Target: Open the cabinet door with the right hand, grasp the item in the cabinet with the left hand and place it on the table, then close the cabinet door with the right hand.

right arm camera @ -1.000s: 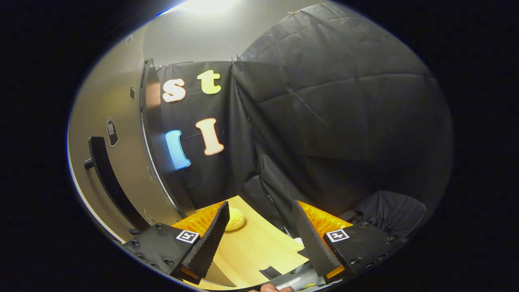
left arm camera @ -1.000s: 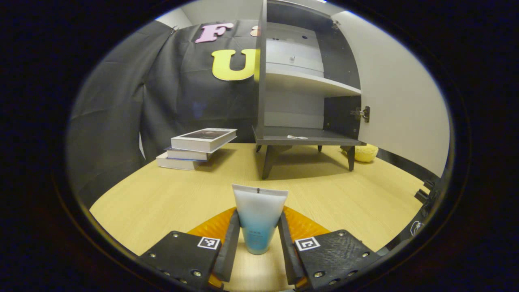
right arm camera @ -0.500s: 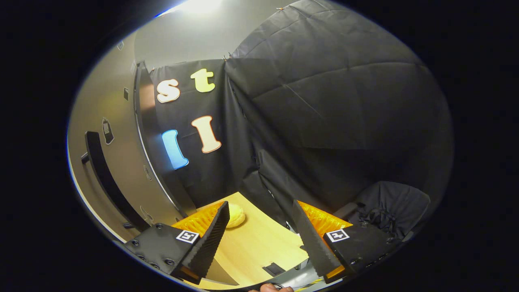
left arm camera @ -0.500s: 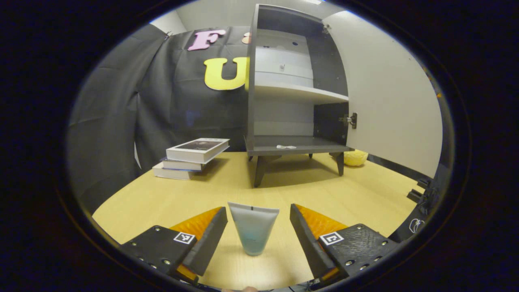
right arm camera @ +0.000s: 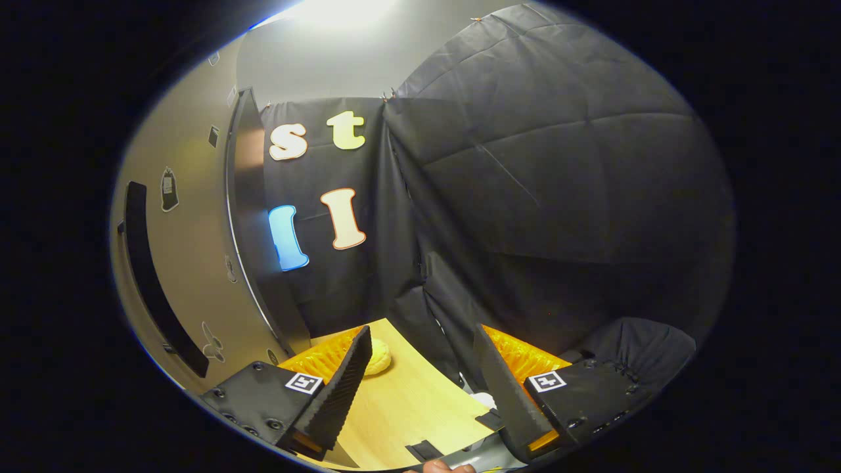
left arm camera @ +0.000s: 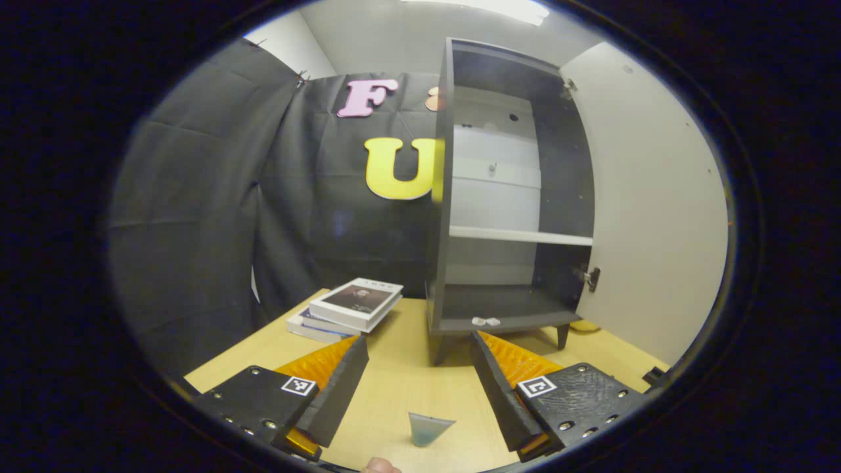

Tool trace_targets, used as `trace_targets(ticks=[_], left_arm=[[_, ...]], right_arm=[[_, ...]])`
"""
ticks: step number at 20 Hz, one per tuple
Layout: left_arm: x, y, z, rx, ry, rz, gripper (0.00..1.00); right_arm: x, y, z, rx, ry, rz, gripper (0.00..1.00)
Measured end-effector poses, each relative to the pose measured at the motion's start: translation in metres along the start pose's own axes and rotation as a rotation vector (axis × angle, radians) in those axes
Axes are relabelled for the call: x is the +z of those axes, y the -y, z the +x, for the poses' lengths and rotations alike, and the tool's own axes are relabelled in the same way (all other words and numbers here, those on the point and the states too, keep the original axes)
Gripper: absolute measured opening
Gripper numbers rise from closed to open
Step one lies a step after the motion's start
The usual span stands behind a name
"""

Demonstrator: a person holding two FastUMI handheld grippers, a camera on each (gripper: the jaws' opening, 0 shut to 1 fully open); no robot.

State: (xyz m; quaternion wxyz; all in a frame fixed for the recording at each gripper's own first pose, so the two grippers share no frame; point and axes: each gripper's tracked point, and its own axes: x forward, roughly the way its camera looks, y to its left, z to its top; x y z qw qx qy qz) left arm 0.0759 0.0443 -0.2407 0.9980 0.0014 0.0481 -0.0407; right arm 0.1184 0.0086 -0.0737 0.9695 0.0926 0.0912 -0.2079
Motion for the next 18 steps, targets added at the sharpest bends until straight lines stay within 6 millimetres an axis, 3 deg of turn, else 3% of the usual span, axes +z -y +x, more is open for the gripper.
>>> trace_targets(ticks=[2, 5, 6, 8, 9, 12, 13, 14, 16, 17, 18], left_arm=[[0.043, 0.002, -0.007, 0.043, 0.021, 0.001, 0.95], [0.092, 0.018, -0.019, 0.063, 0.021, -0.002, 0.92], [0.102, 0.029, -0.024, 0.047, 0.01, -0.026, 0.92], [0.12, 0.057, -0.029, -0.003, -0.009, -0.103, 0.95], [0.131, 0.065, -0.032, -0.008, -0.006, -0.144, 0.95], [0.153, 0.064, -0.04, 0.061, -0.04, -0.172, 0.95], [0.159, 0.063, -0.039, 0.09, -0.047, -0.166, 0.92], [0.165, 0.065, -0.039, 0.101, -0.051, -0.157, 0.95], [0.178, 0.065, -0.039, 0.136, -0.067, -0.116, 0.91], [0.181, 0.061, -0.038, 0.162, -0.07, -0.096, 0.95], [0.186, 0.059, -0.034, 0.179, -0.069, -0.085, 0.92]], right_arm=[[0.004, 0.001, 0.005, 0.025, 0.011, -0.019, 0.98], [0.009, -0.006, 0.014, 0.084, 0.009, -0.032, 0.98], [0.012, -0.008, 0.016, 0.109, 0.011, -0.031, 0.93], [0.024, -0.009, 0.02, 0.137, 0.037, -0.031, 0.93], [0.032, -0.01, 0.023, 0.145, 0.052, -0.031, 0.98], [0.05, -0.031, 0.023, 0.24, 0.08, 0.011, 0.93], [0.056, -0.04, 0.022, 0.282, 0.081, 0.021, 0.98], [0.058, -0.045, 0.023, 0.318, 0.081, 0.021, 0.98], [0.059, -0.054, 0.023, 0.378, 0.057, 0.016, 0.98], [0.062, -0.063, 0.019, 0.412, 0.046, 0.017, 0.98], [0.066, -0.068, 0.014, 0.436, 0.04, 0.017, 0.98]])
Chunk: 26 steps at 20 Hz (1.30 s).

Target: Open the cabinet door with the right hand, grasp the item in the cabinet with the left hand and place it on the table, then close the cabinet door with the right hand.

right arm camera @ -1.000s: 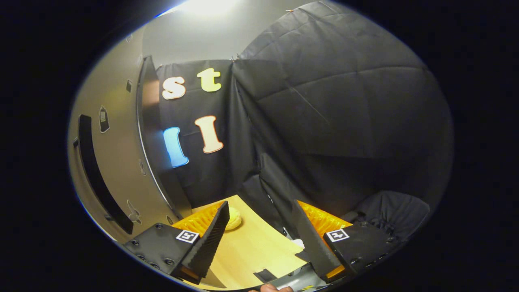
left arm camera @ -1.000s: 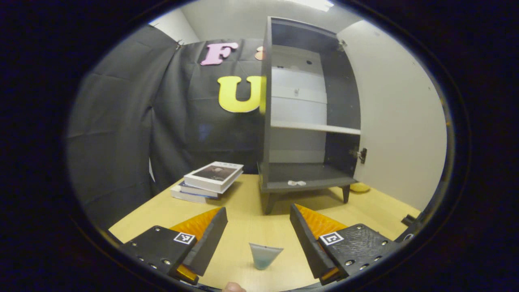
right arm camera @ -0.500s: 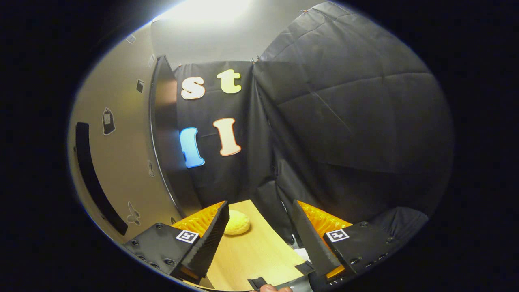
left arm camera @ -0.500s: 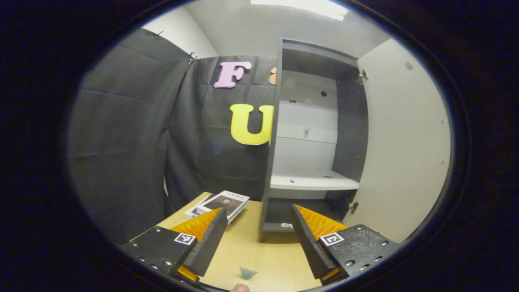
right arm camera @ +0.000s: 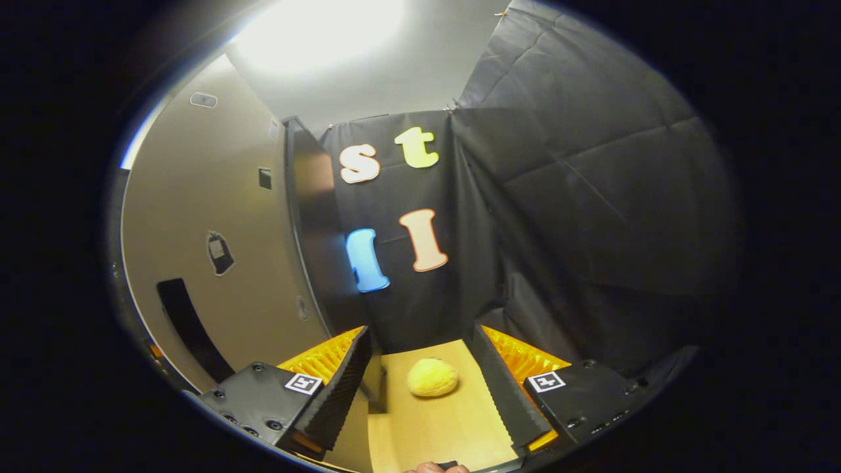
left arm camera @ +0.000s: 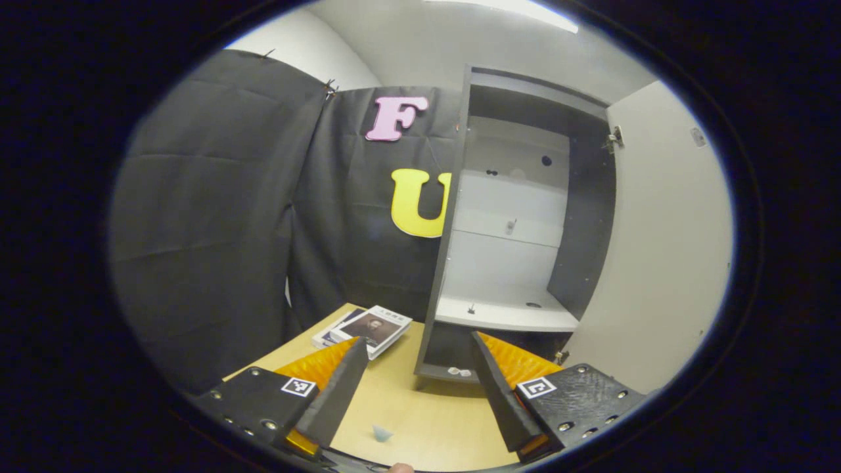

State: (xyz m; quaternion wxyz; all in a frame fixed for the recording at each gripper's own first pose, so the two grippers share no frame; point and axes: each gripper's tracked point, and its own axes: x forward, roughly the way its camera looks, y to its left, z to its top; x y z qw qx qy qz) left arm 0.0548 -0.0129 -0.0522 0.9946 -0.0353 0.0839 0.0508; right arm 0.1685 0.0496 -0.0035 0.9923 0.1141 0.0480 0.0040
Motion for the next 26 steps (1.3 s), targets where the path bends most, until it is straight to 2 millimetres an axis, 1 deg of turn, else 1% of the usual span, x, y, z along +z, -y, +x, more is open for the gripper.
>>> trace_targets(ticks=[2, 3, 5, 6, 7, 8, 9, 10, 11, 12, 13, 14, 15, 16, 17, 18, 21, 24, 25, 26], left_arm=[[0.005, 0.001, 0.004, 0.007, -0.002, -0.002, 0.92], [0.008, 0.0, 0.007, 0.005, 0.002, -0.01, 0.95], [0.011, -0.005, 0.01, 0.002, 0.013, -0.025, 0.95], [0.011, -0.009, 0.012, 0.002, 0.017, -0.03, 0.92], [0.009, -0.013, 0.014, 0.0, 0.018, -0.035, 0.92], [0.006, -0.019, 0.018, -0.002, 0.011, -0.037, 0.92], [0.002, -0.025, 0.02, -0.002, 0.003, -0.038, 0.92], [0.001, -0.032, 0.023, -0.002, -0.003, -0.038, 0.92], [0.0, -0.04, 0.026, -0.002, -0.008, -0.036, 0.92], [0.0, -0.048, 0.028, -0.002, -0.015, -0.033, 0.92], [-0.001, -0.055, 0.031, -0.002, -0.017, -0.028, 0.92], [0.001, -0.064, 0.033, 0.003, -0.014, -0.022, 0.92], [0.002, -0.073, 0.037, 0.009, -0.012, -0.019, 0.95], [0.003, -0.08, 0.039, 0.014, -0.014, -0.022, 0.92], [0.003, -0.084, 0.041, 0.018, -0.015, -0.028, 0.92], [0.005, -0.089, 0.042, 0.014, -0.011, -0.033, 0.92], [0.007, -0.105, 0.044, 0.016, -0.004, -0.029, 0.92], [0.004, -0.12, 0.047, 0.016, -0.013, -0.03, 0.92], [0.001, -0.125, 0.048, 0.012, -0.018, -0.032, 0.95], [-0.001, -0.13, 0.05, 0.013, -0.022, -0.034, 0.95]], right_arm=[[0.01, -0.019, -0.007, 0.045, 0.009, -0.024, 0.98], [0.013, -0.029, -0.01, 0.064, 0.014, -0.051, 0.98], [0.008, -0.05, -0.011, 0.107, -0.001, -0.106, 0.98], [0.004, -0.062, -0.012, 0.135, -0.017, -0.131, 0.98], [0.001, -0.071, -0.014, 0.159, -0.027, -0.152, 0.98], [-0.002, -0.076, -0.015, 0.164, -0.032, -0.174, 0.92], [0.0, -0.074, -0.018, 0.148, -0.031, -0.187, 0.93], [-0.007, -0.069, -0.016, 0.135, -0.047, -0.178, 0.93], [-0.012, -0.068, -0.018, 0.125, -0.062, -0.151, 0.89], [-0.015, -0.071, -0.02, 0.114, -0.074, -0.128, 0.89], [-0.015, -0.076, -0.023, 0.11, -0.067, -0.123, 0.93], [-0.013, -0.083, -0.023, 0.106, -0.062, -0.131, 0.89], [-0.015, -0.091, -0.023, 0.108, -0.063, -0.141, 0.96], [-0.019, -0.103, -0.023, 0.114, -0.072, -0.149, 0.89], [-0.023, -0.115, -0.024, 0.123, -0.078, -0.151, 0.89], [-0.026, -0.129, -0.025, 0.137, -0.084, -0.149, 0.96], [-0.037, -0.172, -0.023, 0.191, -0.098, -0.136, 0.96], [-0.046, -0.204, -0.018, 0.228, -0.11, -0.11, 0.96], [-0.049, -0.214, -0.017, 0.24, -0.116, -0.096, 0.96], [-0.052, -0.223, -0.014, 0.251, -0.125, -0.086, 0.96]])
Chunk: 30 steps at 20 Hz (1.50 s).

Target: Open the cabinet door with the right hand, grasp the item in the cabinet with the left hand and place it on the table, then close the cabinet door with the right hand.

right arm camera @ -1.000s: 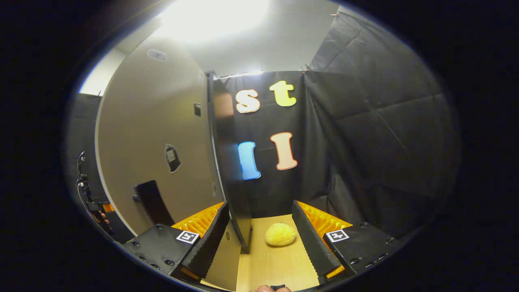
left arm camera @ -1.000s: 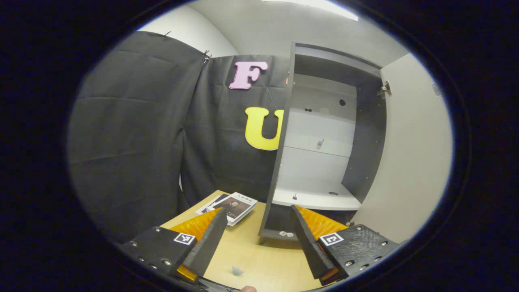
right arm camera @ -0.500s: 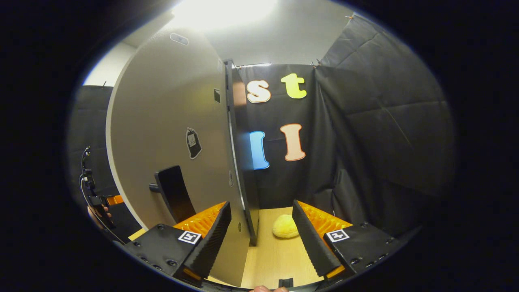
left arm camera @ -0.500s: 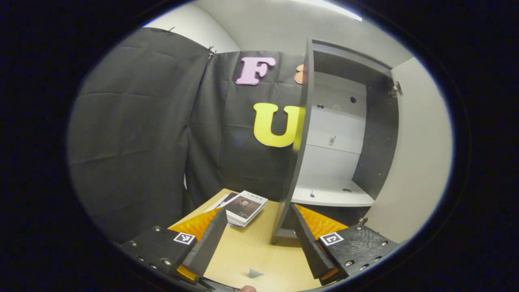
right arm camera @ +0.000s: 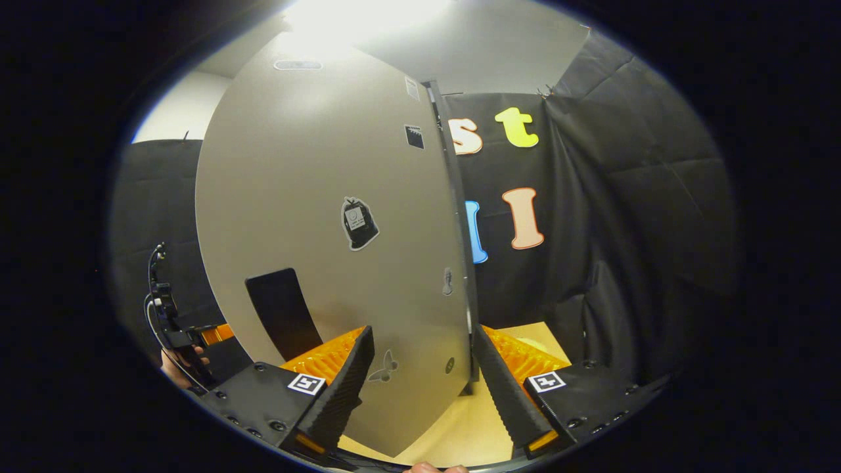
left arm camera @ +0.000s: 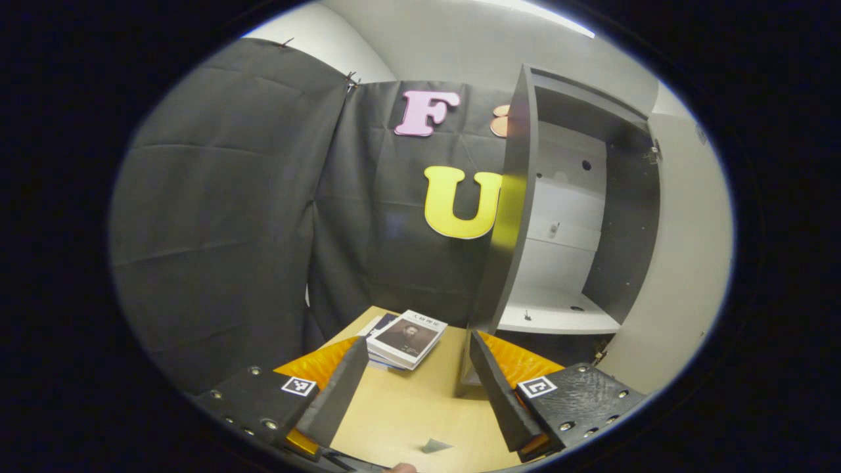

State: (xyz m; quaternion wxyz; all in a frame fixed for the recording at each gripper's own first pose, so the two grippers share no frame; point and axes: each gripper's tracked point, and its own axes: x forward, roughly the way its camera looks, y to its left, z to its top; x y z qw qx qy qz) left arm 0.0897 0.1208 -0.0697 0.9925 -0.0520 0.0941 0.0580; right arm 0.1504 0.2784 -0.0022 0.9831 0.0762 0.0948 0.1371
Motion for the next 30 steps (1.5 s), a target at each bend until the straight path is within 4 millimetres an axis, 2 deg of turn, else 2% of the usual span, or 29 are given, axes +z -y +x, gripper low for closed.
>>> trace_targets(ticks=[1, 6, 10, 13, 14, 15, 16, 17, 19, 20, 23, 26, 30], left_arm=[[0.0, -0.006, 0.0, 0.001, -0.003, -0.001, 0.92], [0.003, -0.034, 0.006, -0.006, -0.006, -0.009, 0.92], [0.006, -0.054, 0.02, -0.024, -0.011, 0.008, 0.92], [0.007, -0.065, 0.034, -0.048, -0.018, 0.024, 0.92], [0.009, -0.068, 0.037, -0.057, -0.021, 0.029, 0.92], [0.011, -0.068, 0.04, -0.072, -0.021, 0.035, 0.95], [0.014, -0.068, 0.042, -0.083, -0.018, 0.042, 0.92], [0.015, -0.069, 0.044, -0.094, -0.016, 0.051, 0.92], [0.018, -0.065, 0.049, -0.119, 0.0, 0.061, 0.99], [0.017, -0.06, 0.051, -0.139, 0.01, 0.057, 0.92], [0.013, -0.036, 0.054, -0.206, 0.024, 0.025, 0.92], [0.03, -0.013, 0.048, -0.23, 0.087, 0.008, 0.92], [0.043, 0.019, 0.033, -0.197, 0.17, 0.023, 0.92]], right_arm=[[-0.001, -0.007, 0.004, 0.009, -0.005, 0.008, 0.96], [0.002, -0.038, 0.025, 0.028, 0.006, 0.013, 0.96], [0.004, -0.069, 0.041, 0.045, 0.031, 0.03, 0.96], [-0.002, -0.094, 0.056, 0.068, 0.035, 0.041, 0.96], [-0.008, -0.103, 0.061, 0.075, 0.031, 0.049, 0.96], [-0.012, -0.111, 0.066, 0.079, 0.029, 0.056, 0.96], [-0.014, -0.116, 0.07, 0.076, 0.025, 0.062, 0.96], [-0.017, -0.115, 0.07, 0.07, 0.019, 0.069, 0.96], [-0.015, -0.119, 0.071, 0.063, 0.006, 0.081, 0.96], [-0.012, -0.117, 0.071, 0.056, 0.004, 0.074, 0.96], [-0.006, -0.096, 0.064, -0.004, 0.008, 0.008, 0.96], [-0.005, -0.069, 0.057, -0.049, 0.007, -0.014, 0.96], [-0.002, -0.022, 0.046, -0.065, 0.016, -0.028, 0.97]])
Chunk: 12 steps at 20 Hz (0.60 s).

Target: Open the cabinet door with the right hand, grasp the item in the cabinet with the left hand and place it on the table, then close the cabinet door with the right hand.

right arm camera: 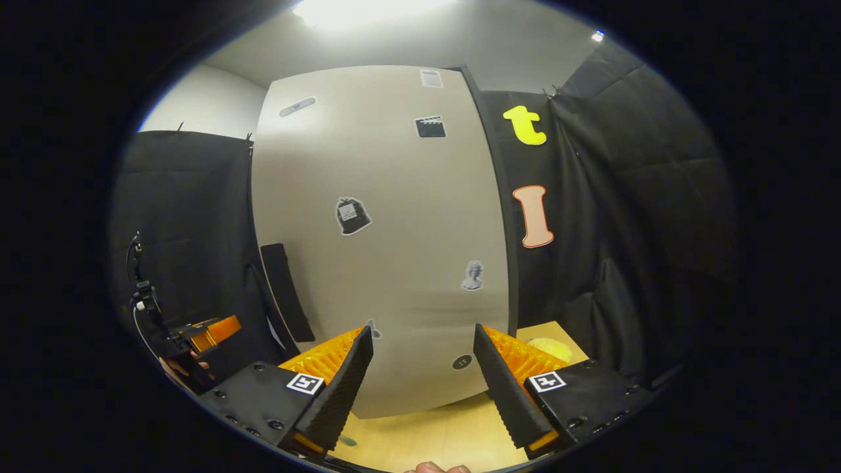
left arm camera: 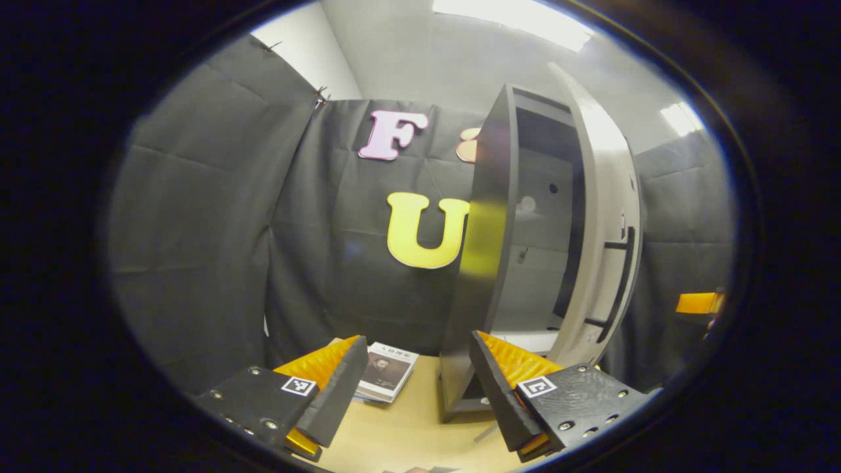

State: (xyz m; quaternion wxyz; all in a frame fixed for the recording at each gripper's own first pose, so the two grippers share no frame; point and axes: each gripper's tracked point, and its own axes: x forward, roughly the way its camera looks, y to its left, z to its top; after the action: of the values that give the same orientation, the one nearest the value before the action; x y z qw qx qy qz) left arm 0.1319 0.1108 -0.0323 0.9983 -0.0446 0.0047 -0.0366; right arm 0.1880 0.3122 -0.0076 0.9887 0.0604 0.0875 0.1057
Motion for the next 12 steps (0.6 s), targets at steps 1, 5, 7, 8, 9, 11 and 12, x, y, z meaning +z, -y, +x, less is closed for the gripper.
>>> trace_targets(ticks=[1, 5, 7, 8, 9, 11, 12], left_arm=[[0.0, 0.008, -0.004, 0.02, 0.009, 0.002, 0.92], [-0.006, 0.047, -0.025, 0.108, 0.024, -0.034, 0.95], [-0.011, 0.066, -0.033, 0.131, 0.031, -0.056, 0.95], [-0.014, 0.076, -0.036, 0.138, 0.028, -0.066, 0.92], [-0.013, 0.084, -0.039, 0.144, 0.034, -0.072, 0.92], [-0.008, 0.096, -0.044, 0.159, 0.055, -0.069, 0.92], [-0.007, 0.097, -0.046, 0.171, 0.056, -0.059, 0.92]], right_arm=[[0.0, 0.012, -0.001, 0.009, -0.002, -0.006, 0.97], [0.007, 0.062, -0.001, 0.055, -0.012, -0.03, 0.97], [0.012, 0.084, 0.0, 0.054, 0.002, -0.034, 0.97], [0.013, 0.09, 0.0, 0.064, 0.0, -0.029, 0.97], [0.014, 0.094, 0.0, 0.079, 0.001, -0.021, 0.97], [0.016, 0.104, -0.001, 0.096, 0.0, -0.014, 0.97], [0.016, 0.109, -0.001, 0.101, -0.002, -0.017, 0.97]])
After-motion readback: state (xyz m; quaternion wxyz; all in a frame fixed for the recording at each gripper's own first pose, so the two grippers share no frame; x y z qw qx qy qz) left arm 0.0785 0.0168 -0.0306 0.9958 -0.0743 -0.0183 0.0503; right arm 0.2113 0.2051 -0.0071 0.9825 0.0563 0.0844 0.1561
